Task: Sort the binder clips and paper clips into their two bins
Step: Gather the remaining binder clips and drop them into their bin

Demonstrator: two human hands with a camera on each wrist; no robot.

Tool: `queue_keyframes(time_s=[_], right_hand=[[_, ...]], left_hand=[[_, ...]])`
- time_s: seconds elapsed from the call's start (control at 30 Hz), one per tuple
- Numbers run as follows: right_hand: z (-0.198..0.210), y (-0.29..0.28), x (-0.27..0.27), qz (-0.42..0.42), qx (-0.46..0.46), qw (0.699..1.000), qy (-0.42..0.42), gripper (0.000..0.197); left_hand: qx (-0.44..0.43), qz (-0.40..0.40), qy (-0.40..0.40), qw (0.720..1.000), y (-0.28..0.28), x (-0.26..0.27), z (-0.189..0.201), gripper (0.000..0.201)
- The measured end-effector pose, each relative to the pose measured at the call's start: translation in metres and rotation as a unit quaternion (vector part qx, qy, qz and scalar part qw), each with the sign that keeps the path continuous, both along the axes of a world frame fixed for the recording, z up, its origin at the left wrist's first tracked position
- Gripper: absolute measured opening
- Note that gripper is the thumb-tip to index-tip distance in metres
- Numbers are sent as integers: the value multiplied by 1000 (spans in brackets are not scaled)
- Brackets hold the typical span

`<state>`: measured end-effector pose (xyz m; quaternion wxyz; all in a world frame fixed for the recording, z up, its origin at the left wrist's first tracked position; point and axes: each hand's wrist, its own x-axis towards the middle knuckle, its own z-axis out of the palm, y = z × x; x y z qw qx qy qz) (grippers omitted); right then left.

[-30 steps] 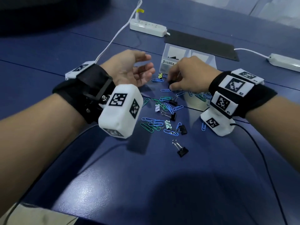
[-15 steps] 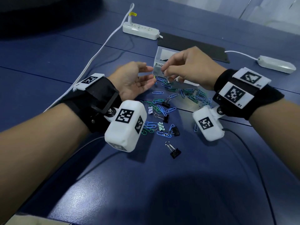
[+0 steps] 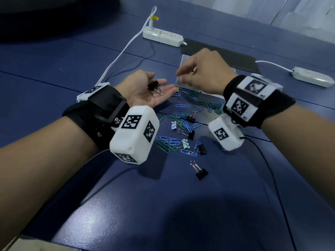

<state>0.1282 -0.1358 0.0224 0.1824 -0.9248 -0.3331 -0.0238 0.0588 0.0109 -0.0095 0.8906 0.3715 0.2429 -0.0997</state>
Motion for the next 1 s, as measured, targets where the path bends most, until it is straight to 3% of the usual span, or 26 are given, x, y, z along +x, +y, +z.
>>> queue_keyframes(time_s=[0.13,0.3,0.57,0.73,0.87,0.93,1.0], right_hand=[[-18,8,2,57,-155,985,-45,32],[-22,11,-3,72,-201,975,-63,32],[-14,5,-2,43,-160,986,-30,18],[12,0,-9,17,-20,1000,6,17],[23,3,-29,69,-41,996,47,31],[23,-3,-35,62,-41,996,41,40],[24,-18,-37,37,-23,999,28,35]], left_hand=[[36,-2,1,999,7,-3,2,38],[62,-5,4,998,8,-4,4,39],[83,-1,5,997,3,-6,4,37],[84,-22,12,996,-2,-6,2,34],[-25,-46,1,999,-12,-6,4,41],[-82,-35,-1,996,-18,-5,5,39],[-98,-22,8,995,-21,-6,6,35]])
